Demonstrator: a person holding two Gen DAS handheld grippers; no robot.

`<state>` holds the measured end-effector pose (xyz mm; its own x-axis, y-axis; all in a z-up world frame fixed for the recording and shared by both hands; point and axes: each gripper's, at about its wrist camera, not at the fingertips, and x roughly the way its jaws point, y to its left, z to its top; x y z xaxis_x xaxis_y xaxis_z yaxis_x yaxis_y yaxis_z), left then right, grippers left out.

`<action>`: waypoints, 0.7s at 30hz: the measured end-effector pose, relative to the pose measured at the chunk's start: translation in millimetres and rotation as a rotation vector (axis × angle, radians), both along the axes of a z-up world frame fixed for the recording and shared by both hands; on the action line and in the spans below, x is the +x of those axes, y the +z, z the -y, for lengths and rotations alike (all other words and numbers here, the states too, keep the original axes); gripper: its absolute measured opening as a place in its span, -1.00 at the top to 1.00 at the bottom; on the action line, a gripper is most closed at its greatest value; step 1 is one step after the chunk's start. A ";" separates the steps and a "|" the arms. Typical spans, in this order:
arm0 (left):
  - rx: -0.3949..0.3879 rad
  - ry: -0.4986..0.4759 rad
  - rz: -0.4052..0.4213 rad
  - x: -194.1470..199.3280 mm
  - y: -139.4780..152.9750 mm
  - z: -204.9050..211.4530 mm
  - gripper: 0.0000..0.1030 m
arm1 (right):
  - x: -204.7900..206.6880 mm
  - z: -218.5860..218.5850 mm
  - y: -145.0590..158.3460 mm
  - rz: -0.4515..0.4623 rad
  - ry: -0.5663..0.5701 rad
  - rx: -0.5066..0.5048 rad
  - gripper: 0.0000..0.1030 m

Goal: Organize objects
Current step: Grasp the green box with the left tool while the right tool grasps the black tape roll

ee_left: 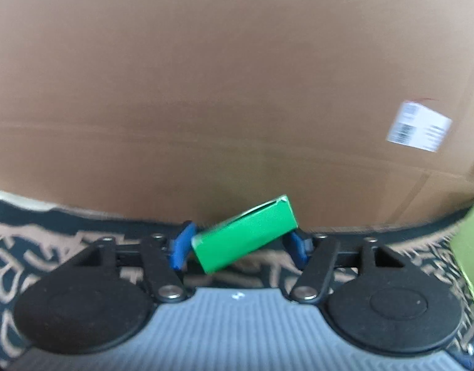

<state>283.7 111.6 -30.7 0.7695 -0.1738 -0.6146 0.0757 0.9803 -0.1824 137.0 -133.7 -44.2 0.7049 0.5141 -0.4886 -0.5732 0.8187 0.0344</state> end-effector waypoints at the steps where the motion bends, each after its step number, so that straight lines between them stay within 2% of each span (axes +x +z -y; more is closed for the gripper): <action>1: -0.021 -0.034 -0.003 -12.8 2.9 1.3 0.32 | -4.3 6.2 0.2 -0.001 -0.010 0.002 0.56; 3: -0.048 -0.086 -0.001 -43.4 6.7 6.5 0.25 | -9.9 13.7 -3.0 -0.007 -0.034 0.001 0.56; 5: -0.016 -0.126 -0.001 -75.8 5.0 17.2 0.17 | -19.9 27.8 -6.8 -0.019 -0.060 0.008 0.56; 6: 0.000 -0.147 -0.006 -90.1 2.3 22.6 -0.14 | -25.4 35.6 -8.1 -0.030 -0.081 0.013 0.56; 7: 0.019 -0.162 -0.019 -103.8 -1.8 28.1 -0.35 | -30.0 41.1 -10.9 -0.039 -0.098 0.018 0.56; 8: 0.036 -0.159 -0.025 -109.0 -5.5 30.2 -0.68 | -35.4 48.6 -12.4 -0.048 -0.105 0.023 0.56; 9: 0.055 -0.151 -0.019 -117.6 -4.5 31.5 -0.76 | -40.5 55.4 -13.7 -0.062 -0.111 0.025 0.56; 12: 0.098 -0.155 -0.013 -128.5 -6.2 28.7 -0.85 | -52.5 69.0 -16.4 -0.080 -0.129 0.021 0.56; 16: 0.067 -0.133 -0.003 -127.1 0.3 35.8 -1.00 | -59.6 74.7 -18.1 -0.079 -0.146 0.016 0.51; 19: 0.062 -0.116 0.017 -113.1 4.4 46.0 -1.00 | -60.3 73.2 -18.5 -0.078 -0.143 0.017 0.00; 20: 0.072 -0.119 0.016 -104.7 3.7 51.6 -1.00 | -61.8 71.8 -18.7 -0.068 -0.145 0.009 -0.11; 21: 0.091 -0.122 0.011 -96.3 1.3 57.7 -1.00 | -63.6 69.7 -18.5 -0.055 -0.150 -0.002 -0.11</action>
<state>187.3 53.9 -29.5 0.7531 -0.2104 -0.6234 0.1965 0.9762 -0.0921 73.4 -203.4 -62.7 0.7459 0.4040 -0.5296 -0.4418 0.8950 0.0605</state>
